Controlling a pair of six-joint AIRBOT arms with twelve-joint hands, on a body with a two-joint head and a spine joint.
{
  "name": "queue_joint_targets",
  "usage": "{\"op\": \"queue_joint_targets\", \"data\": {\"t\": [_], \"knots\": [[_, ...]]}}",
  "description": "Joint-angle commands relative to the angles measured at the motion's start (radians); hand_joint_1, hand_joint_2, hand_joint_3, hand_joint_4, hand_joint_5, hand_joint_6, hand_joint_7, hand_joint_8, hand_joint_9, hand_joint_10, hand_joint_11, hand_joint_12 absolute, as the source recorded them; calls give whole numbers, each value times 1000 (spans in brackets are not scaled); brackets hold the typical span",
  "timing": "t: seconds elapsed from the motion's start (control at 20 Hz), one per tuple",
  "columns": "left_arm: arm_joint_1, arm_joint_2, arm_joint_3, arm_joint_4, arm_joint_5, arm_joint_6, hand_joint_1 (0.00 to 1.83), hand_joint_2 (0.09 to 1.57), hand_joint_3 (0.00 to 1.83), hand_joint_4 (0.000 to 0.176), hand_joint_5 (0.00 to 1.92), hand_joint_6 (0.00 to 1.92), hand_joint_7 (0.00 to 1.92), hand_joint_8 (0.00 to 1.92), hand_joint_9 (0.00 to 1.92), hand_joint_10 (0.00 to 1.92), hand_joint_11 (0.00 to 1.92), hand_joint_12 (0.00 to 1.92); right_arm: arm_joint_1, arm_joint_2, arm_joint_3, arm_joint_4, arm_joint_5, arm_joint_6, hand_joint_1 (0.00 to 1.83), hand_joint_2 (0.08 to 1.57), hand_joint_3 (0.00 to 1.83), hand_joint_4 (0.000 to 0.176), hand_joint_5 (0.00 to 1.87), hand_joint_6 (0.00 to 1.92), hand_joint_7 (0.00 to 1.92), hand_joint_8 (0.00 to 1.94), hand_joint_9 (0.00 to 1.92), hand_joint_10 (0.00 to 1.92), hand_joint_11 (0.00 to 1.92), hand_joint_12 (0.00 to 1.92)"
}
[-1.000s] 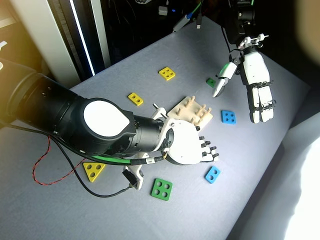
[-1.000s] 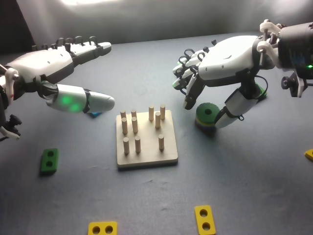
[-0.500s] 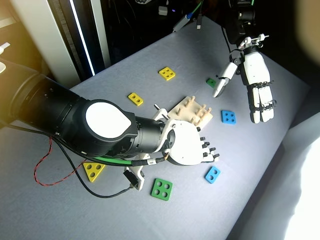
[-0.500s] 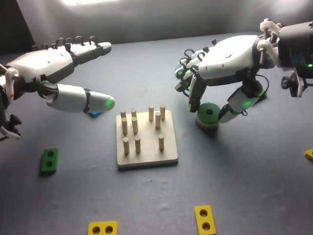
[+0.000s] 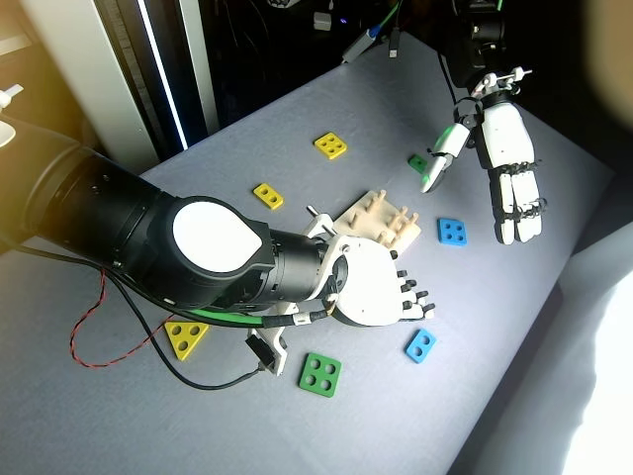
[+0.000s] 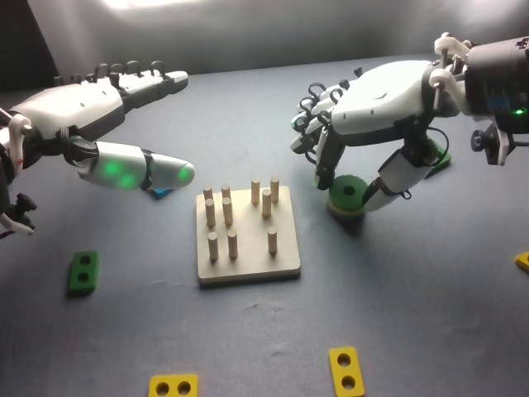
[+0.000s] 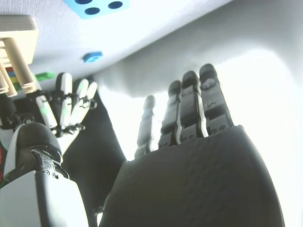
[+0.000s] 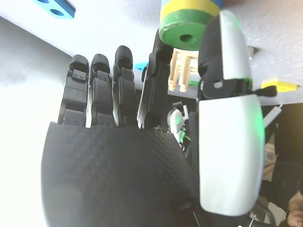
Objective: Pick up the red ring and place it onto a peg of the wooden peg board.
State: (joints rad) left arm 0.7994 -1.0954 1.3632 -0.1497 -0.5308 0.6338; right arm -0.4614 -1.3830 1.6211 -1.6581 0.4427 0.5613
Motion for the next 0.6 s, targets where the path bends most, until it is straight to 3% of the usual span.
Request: {"op": "queue_joint_targets", "data": {"t": [0.0,0.3,0.45,0.55], "knots": [[-17,-1,8,-10,-115,-6,334,960,0,176,0,0,0,0,0,0,0,0,2,-6,3,34,4,3,1058,1016,3,0,830,4,281,2,64,3,0,0],[-18,1,8,-11,-115,-6,328,960,0,176,0,0,0,0,0,0,0,0,-2,-12,9,33,3,3,1049,1015,1,0,783,0,269,0,58,2,0,0],[-20,1,9,-11,-115,-6,341,978,4,167,0,0,0,0,0,0,0,0,-4,-15,11,32,1,3,1055,1013,0,0,726,0,256,1,55,1,0,0],[-21,1,9,-11,-115,-6,359,985,6,171,0,0,0,0,0,0,0,0,-6,-21,16,32,1,3,1057,1010,0,0,736,4,270,6,68,6,4,2]]}}
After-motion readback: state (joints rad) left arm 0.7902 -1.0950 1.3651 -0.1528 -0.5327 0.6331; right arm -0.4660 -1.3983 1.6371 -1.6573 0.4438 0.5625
